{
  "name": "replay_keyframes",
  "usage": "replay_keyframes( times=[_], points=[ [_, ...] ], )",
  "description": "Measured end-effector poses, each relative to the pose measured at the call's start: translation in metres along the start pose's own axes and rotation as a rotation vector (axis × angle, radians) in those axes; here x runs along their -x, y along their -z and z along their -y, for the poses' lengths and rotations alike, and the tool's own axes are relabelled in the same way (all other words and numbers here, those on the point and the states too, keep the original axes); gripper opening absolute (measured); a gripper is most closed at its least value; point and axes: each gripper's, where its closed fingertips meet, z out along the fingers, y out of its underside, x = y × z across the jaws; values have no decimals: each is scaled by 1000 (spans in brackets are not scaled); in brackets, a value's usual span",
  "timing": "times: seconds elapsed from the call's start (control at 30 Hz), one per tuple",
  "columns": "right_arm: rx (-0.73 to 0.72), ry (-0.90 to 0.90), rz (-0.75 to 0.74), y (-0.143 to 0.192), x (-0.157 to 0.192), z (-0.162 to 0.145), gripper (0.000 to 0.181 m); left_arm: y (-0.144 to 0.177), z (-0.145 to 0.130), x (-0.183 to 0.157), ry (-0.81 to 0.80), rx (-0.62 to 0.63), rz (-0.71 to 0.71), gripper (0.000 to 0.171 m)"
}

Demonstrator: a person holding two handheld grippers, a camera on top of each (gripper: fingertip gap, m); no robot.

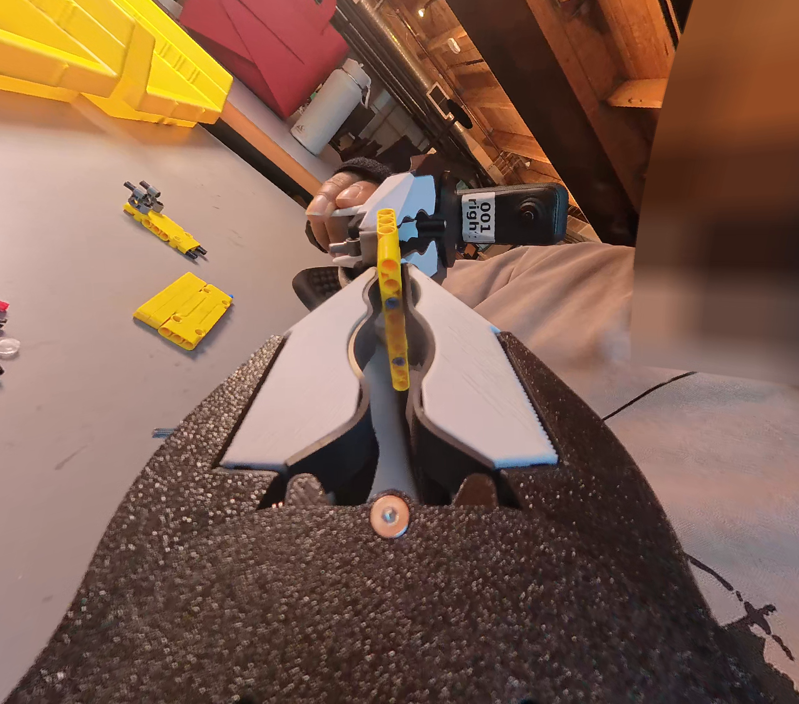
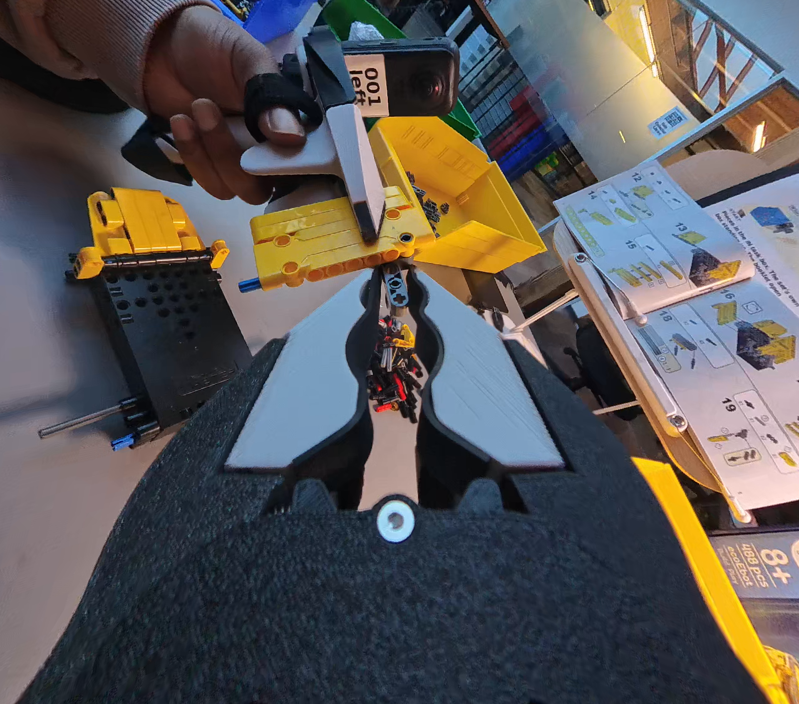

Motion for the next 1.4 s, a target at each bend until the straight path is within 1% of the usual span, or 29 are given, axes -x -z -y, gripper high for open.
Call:
replay_keyframes(
  times=[0.03, 0.27, 0.43, 0.53, 0.67, 0.7, 0.73, 0.77, 0.8, 0.83, 0.87, 0.9, 0.93, 1.0, 1.1, 1.17, 1.3, 1.33, 1.37, 1.4],
  points=[
    [10, -3, 19, -1, 2, -1, 5, 0, 0, -1, -4, -2, -7, 6],
    [21, 10, 7, -3, 2, -4, 5, -1, 0, 1, -17, -24, -10, 6],
    [71, 20, -12, -11, 1, -14, 5, 2, 1, 10, -24, -31, 41, 5],
    [89, 15, 1, -16, -2, -18, 5, 4, 4, 14, -62, -27, 81, 6],
    [96, -8, 32, -20, 0, -20, 5, 5, 1, 16, -127, 19, 119, 6],
    [102, -19, 43, -22, 2, -22, 3, 2, -3, 0, -163, 45, 21, 5],
    [260, -11, 75, -29, 8, -53, 4, -15, -14, -30, -170, 104, -110, 6],
    [330, -9, 119, -36, 20, -78, 5, -37, -38, -37, -309, 250, -72, 7],
    [221, -20, 121, -38, 25, -66, 4, -46, -43, -29, -469, 332, 30, 7],
    [160, -57, 102, -33, 18, -48, 4, -41, -25, -21, -520, 306, 106, 7],
    [91, -69, 61, -27, 3, -29, 4, -28, -5, -19, -508, 261, 127, 7],
    [91, -109, 44, -23, -11, -25, 4, -15, 6, -21, -507, 239, 118, 7],
    [108, -153, 28, -20, -23, -29, 5, -6, 9, -19, -538, 241, 142, 6],
    [118, -202, -24, -14, -39, -40, 5, 9, 8, 4, -638, 286, 289, 6],
    [60, -330, 3, -11, -39, -45, 5, 29, -2, 36, -630, 328, 431, 6],
    [22, -373, 45, -11, -30, -47, 5, 46, -15, 57, -683, 426, 544, 6],
    [5, -352, 117, -11, -10, -56, 6, 82, -33, 93, -853, 693, 774, 6],
    [-7, -360, 138, -12, -5, -56, 6, 90, -36, 100, -887, 753, 817, 8],
    [-14, -370, 160, -12, -1, -56, 6, 94, -37, 103, -908, 786, 843, 9],
    [-14, -376, 174, -13, 2, -57, 6, 96, -40, 103, -912, 811, 841, 10]
  ],
)
